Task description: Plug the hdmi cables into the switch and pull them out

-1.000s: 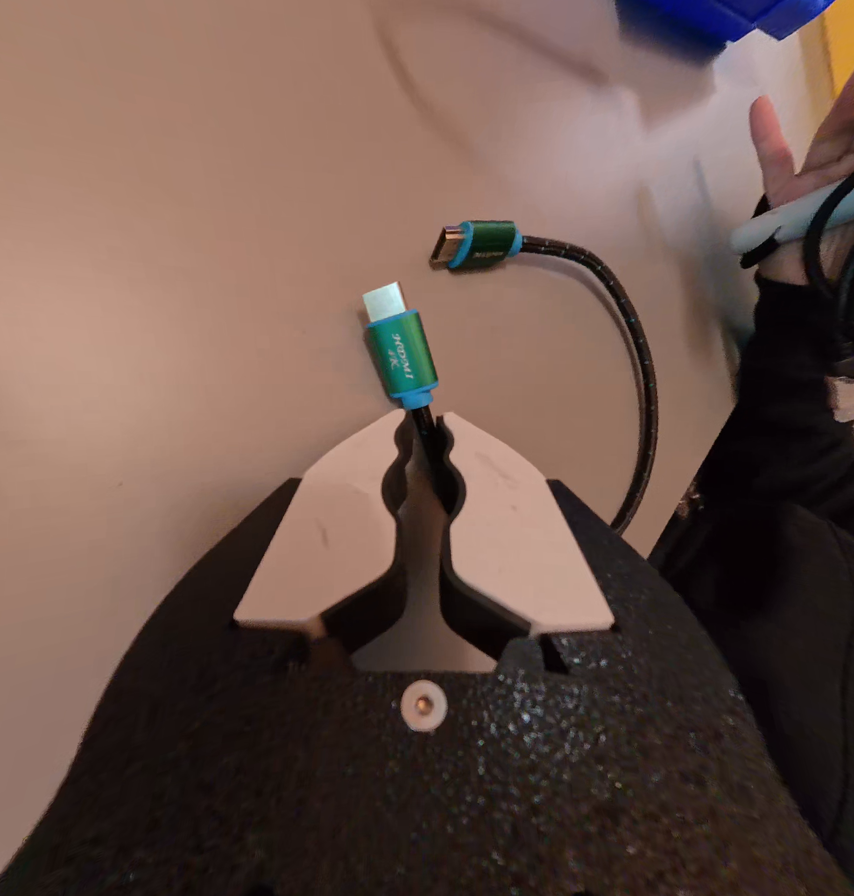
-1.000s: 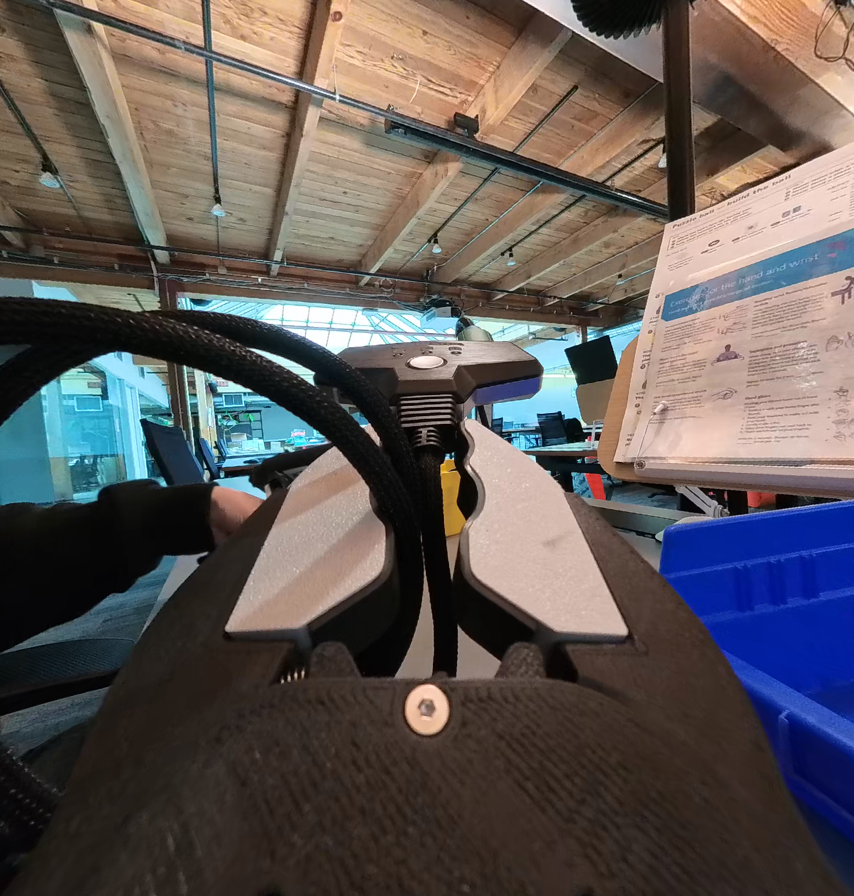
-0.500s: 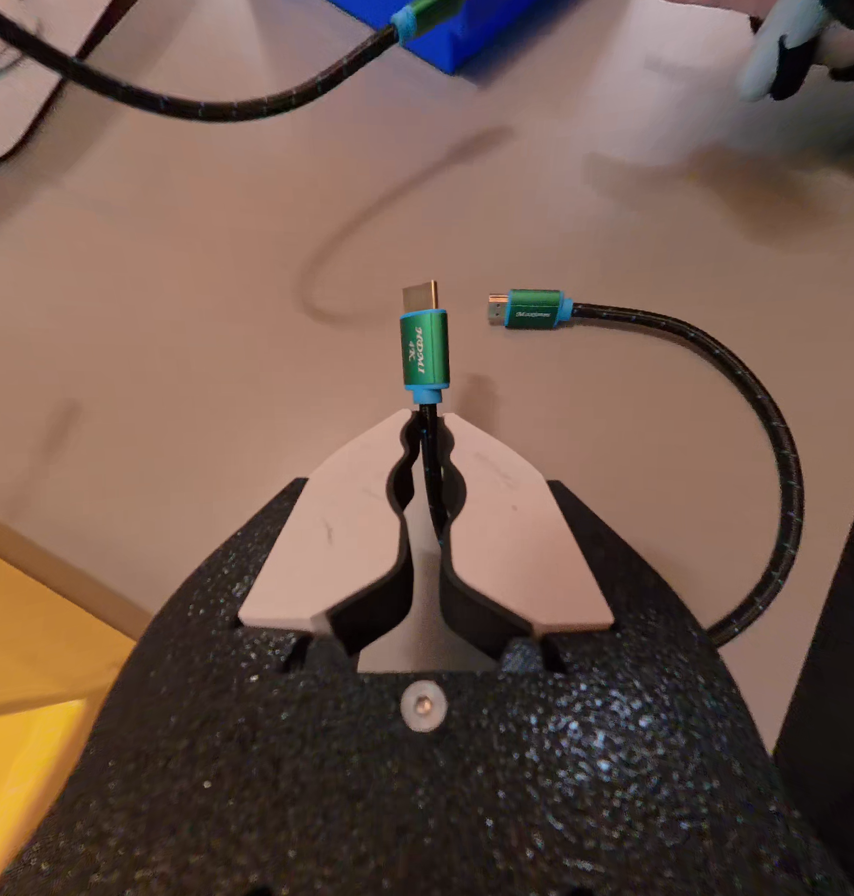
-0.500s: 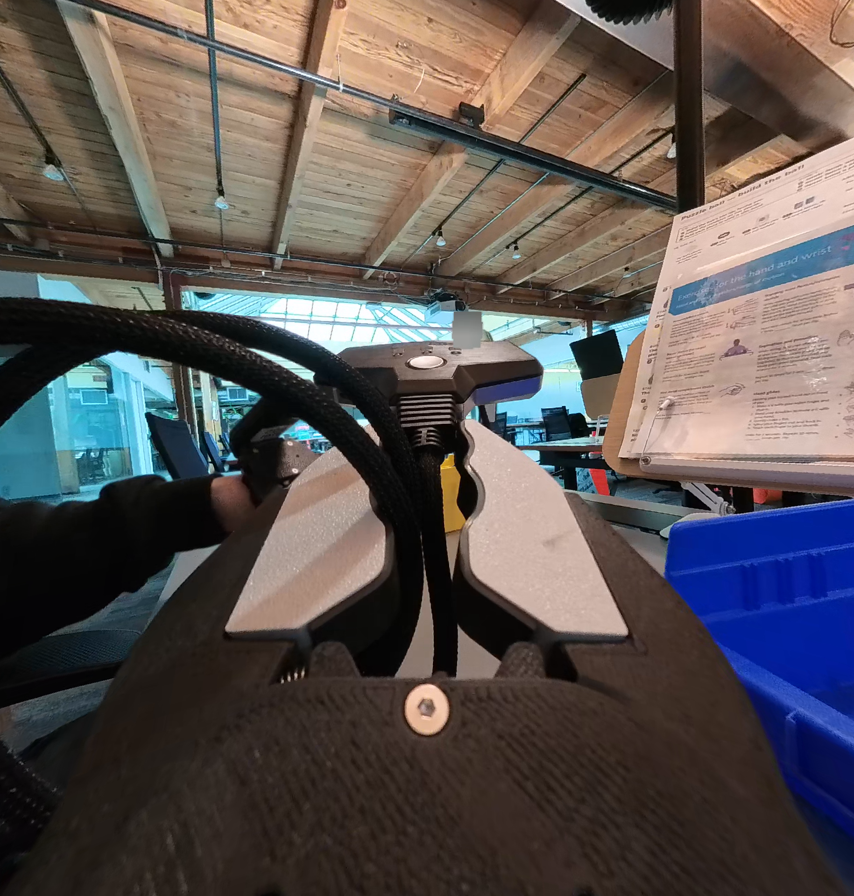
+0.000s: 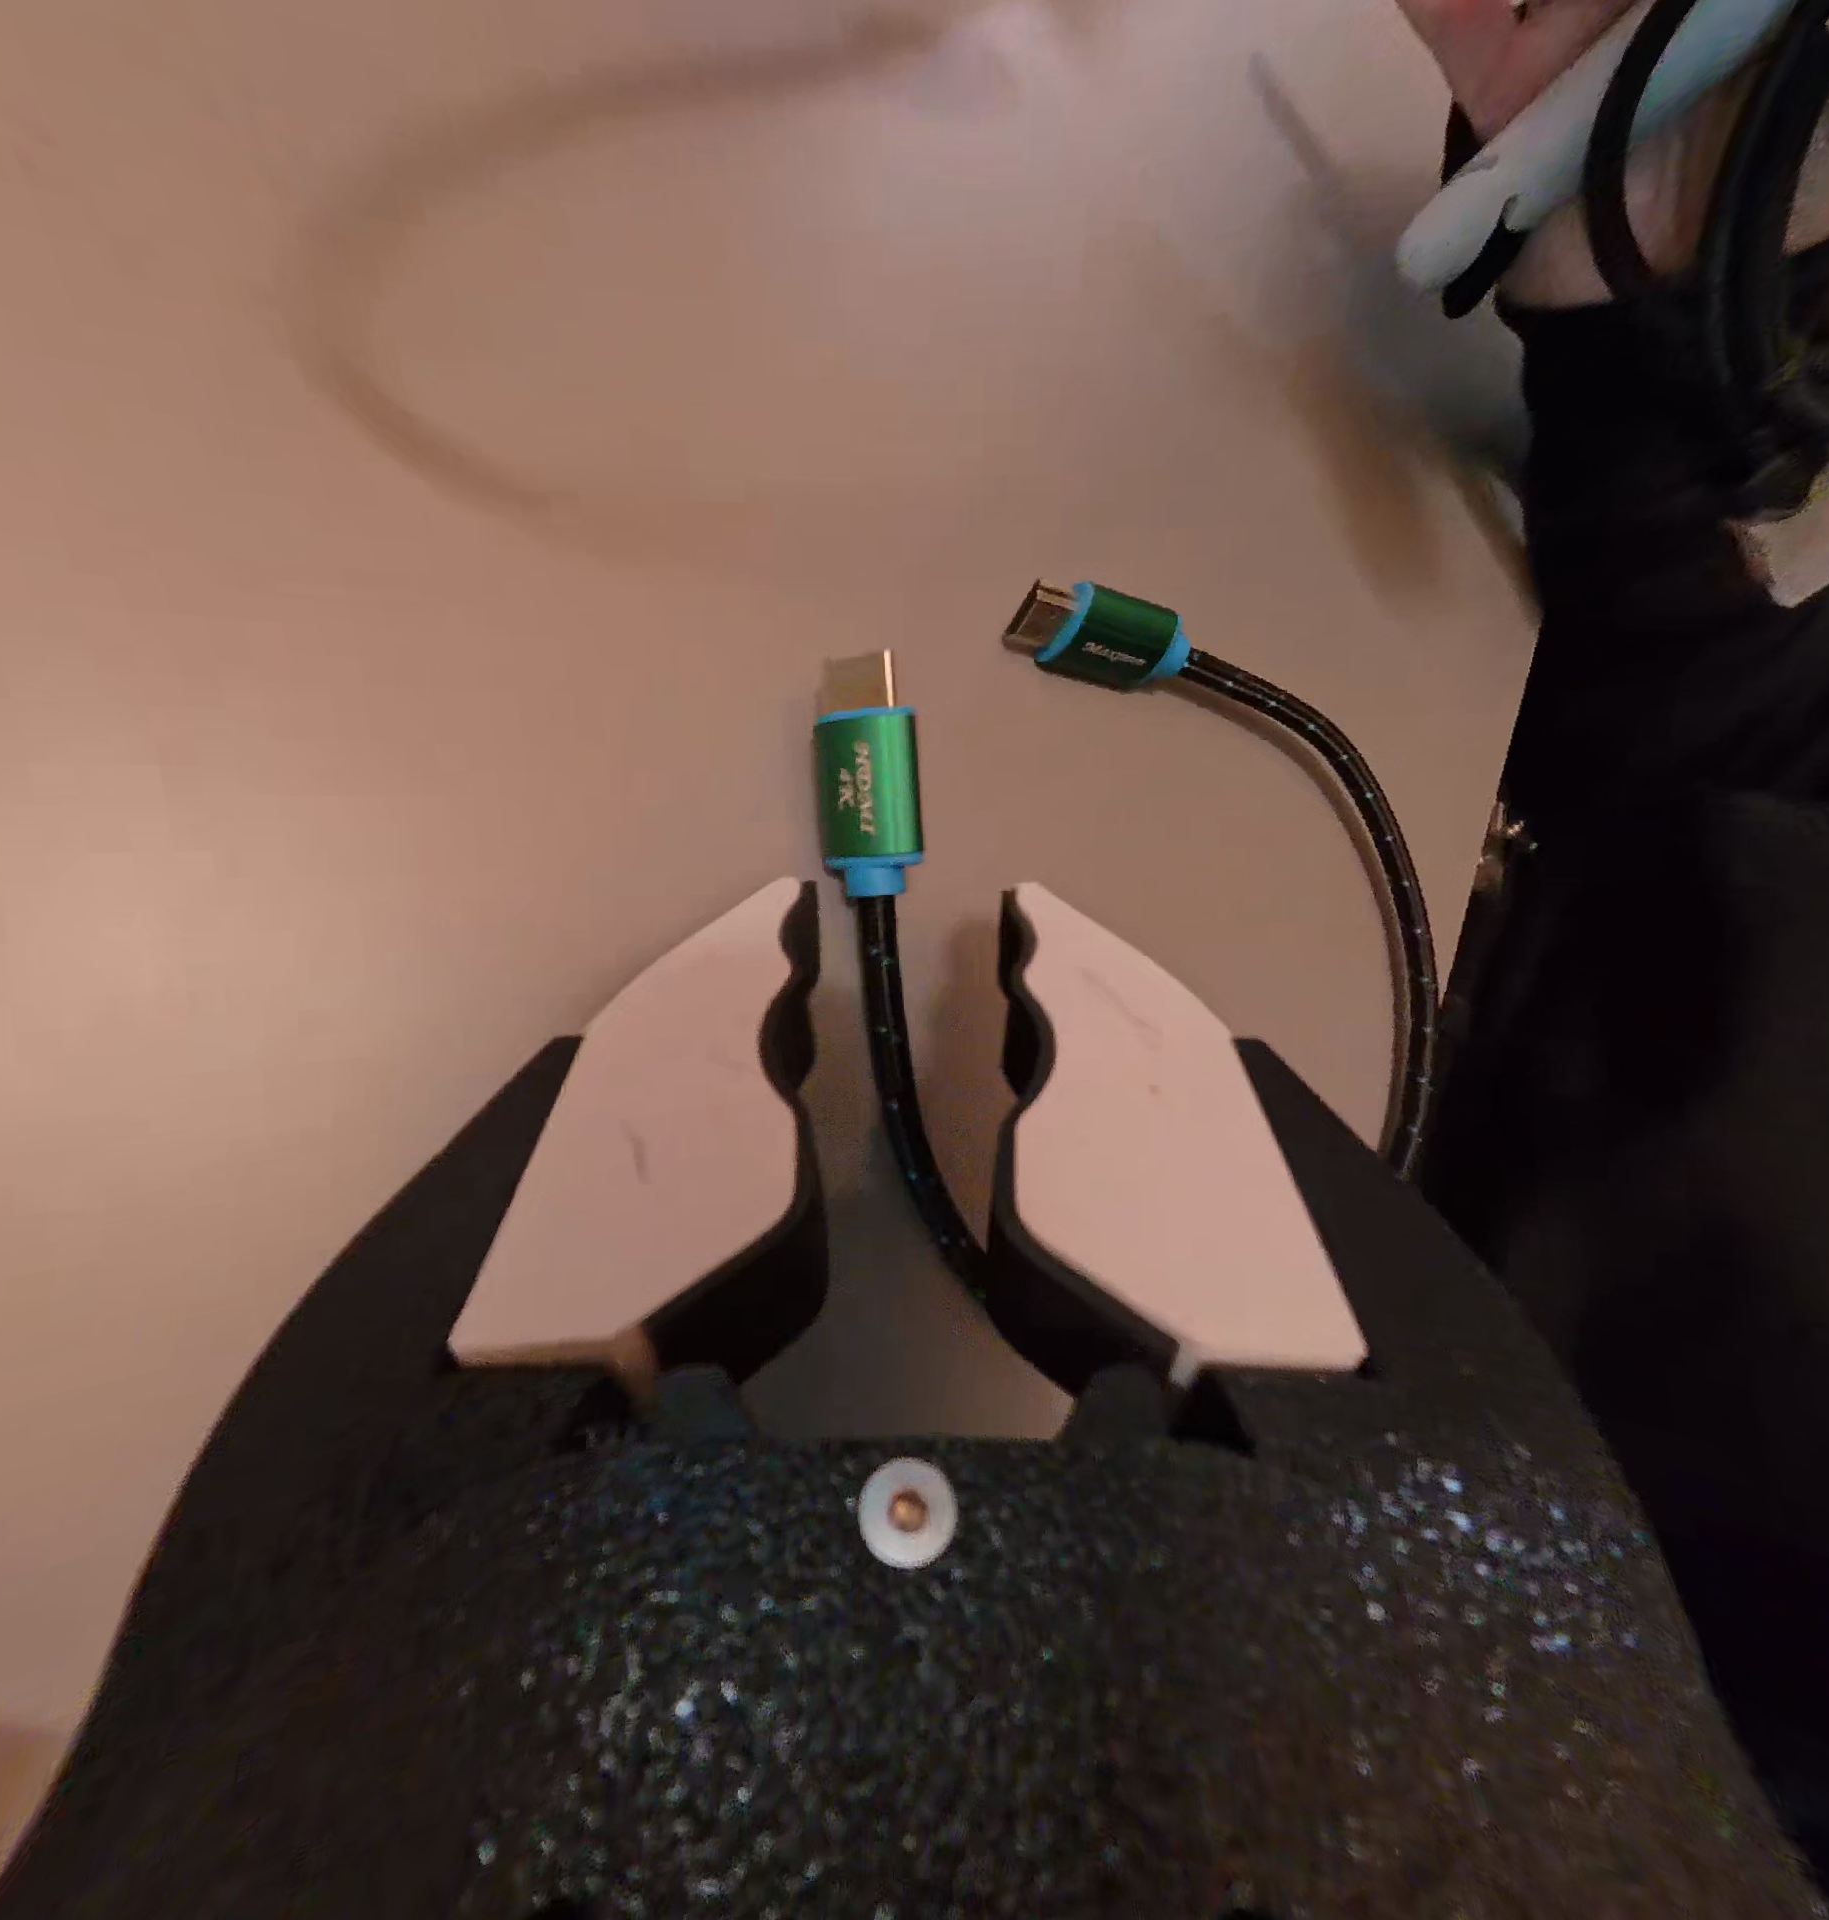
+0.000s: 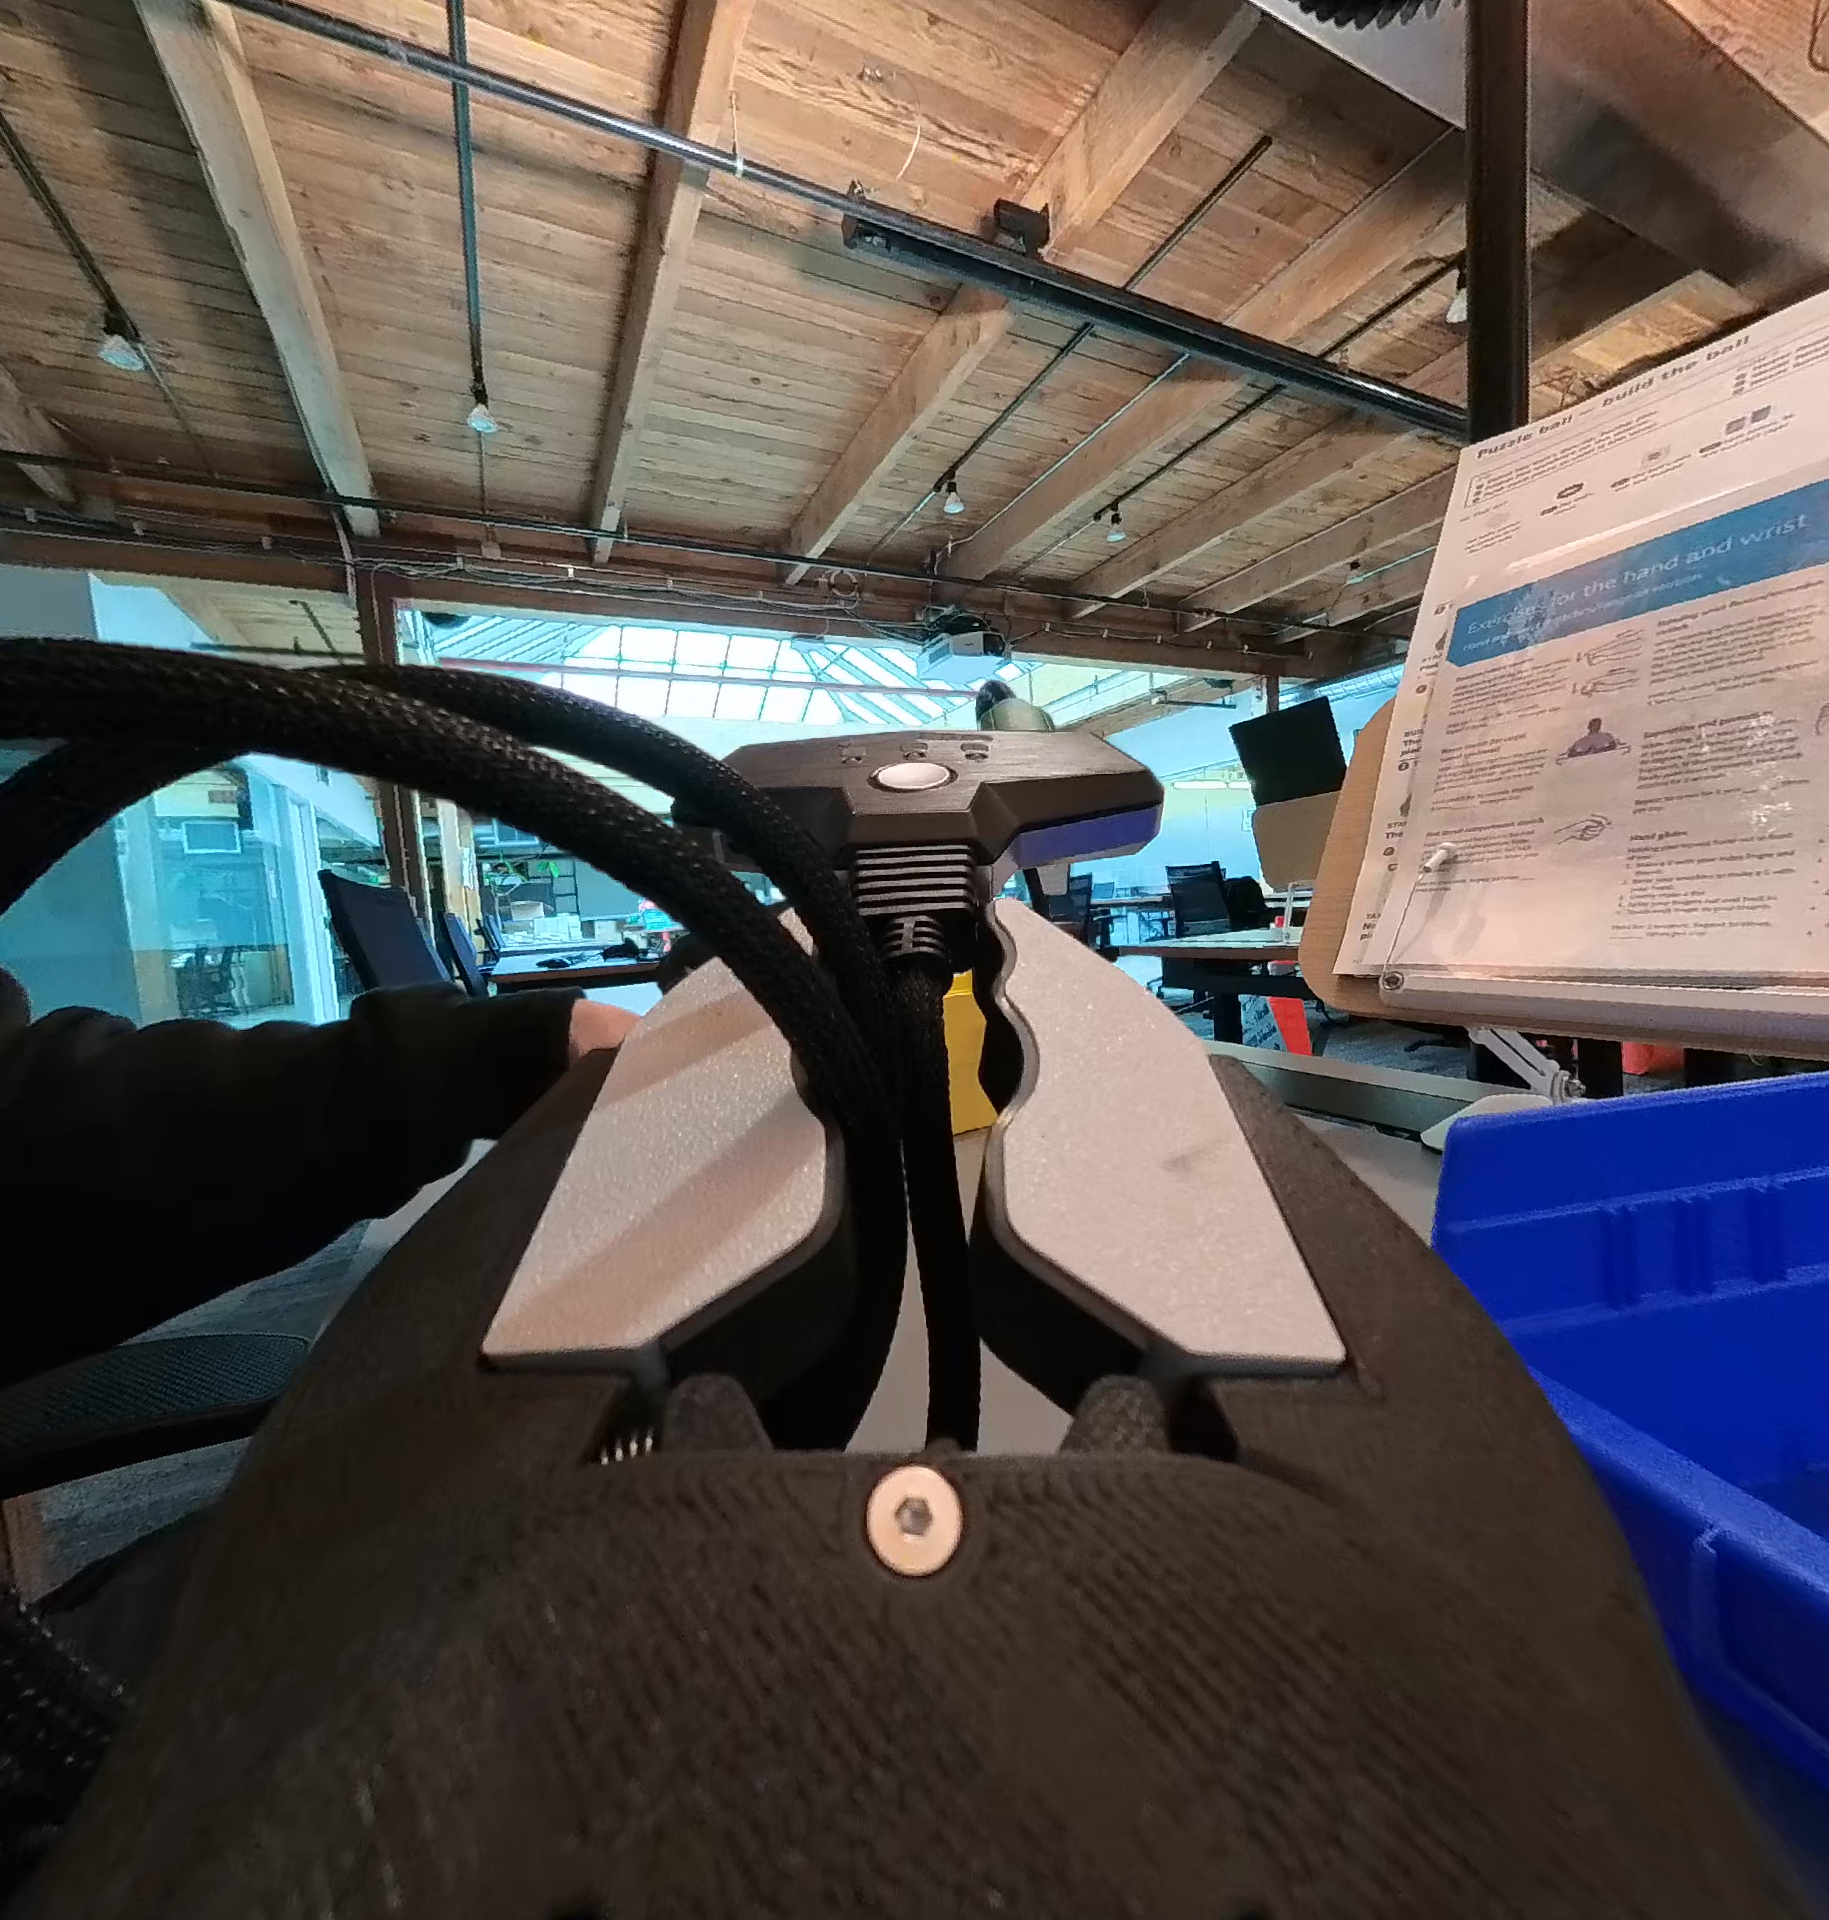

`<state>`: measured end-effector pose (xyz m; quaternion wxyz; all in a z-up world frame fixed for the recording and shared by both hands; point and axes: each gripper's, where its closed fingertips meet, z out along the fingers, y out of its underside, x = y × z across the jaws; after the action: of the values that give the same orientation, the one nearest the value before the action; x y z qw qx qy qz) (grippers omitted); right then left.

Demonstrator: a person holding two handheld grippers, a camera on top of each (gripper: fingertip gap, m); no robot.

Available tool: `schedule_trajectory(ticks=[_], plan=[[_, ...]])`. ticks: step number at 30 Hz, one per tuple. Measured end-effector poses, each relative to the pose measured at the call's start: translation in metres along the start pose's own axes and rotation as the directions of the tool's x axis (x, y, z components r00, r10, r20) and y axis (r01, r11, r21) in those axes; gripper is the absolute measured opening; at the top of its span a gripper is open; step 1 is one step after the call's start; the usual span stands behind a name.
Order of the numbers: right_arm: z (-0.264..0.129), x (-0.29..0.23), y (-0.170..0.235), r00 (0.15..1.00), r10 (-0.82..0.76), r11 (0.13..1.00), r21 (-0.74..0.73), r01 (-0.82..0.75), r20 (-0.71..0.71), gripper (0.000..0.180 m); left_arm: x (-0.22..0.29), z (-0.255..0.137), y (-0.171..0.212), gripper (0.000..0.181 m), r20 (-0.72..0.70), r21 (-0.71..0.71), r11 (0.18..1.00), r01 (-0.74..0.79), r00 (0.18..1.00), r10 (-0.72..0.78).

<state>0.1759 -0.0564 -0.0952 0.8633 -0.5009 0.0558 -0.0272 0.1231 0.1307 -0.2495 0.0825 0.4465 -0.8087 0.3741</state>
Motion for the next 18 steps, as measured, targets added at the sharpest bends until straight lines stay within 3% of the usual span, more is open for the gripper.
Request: schedule_trajectory(ticks=[2,8,12,18], plan=[[0.0,-0.001,0.001,1.0,-0.002,1.0,-0.004,0.002,0.003,0.022,0.001,0.002,-0.001,0.045,0.0,-0.019,0.999,-0.03,1.0,0.03],[0.001,-0.002,0.001,1.0,-0.002,1.0,-0.004,0.002,0.008,0.022,0.008,0.01,-0.009,0.046,-0.142,-0.073,0.997,0.031,0.989,-0.042],[0.001,-0.002,0.001,1.0,-0.002,1.0,-0.005,0.002,0.007,0.022,0.005,0.015,-0.011,0.02,-0.209,-0.119,0.986,0.118,0.968,-0.141],[0.0,-0.001,0.001,1.0,0.001,1.0,-0.002,-0.001,0.005,0.022,0.005,0.022,-0.013,0.02,-0.148,-0.101,0.991,0.084,0.984,-0.099]])
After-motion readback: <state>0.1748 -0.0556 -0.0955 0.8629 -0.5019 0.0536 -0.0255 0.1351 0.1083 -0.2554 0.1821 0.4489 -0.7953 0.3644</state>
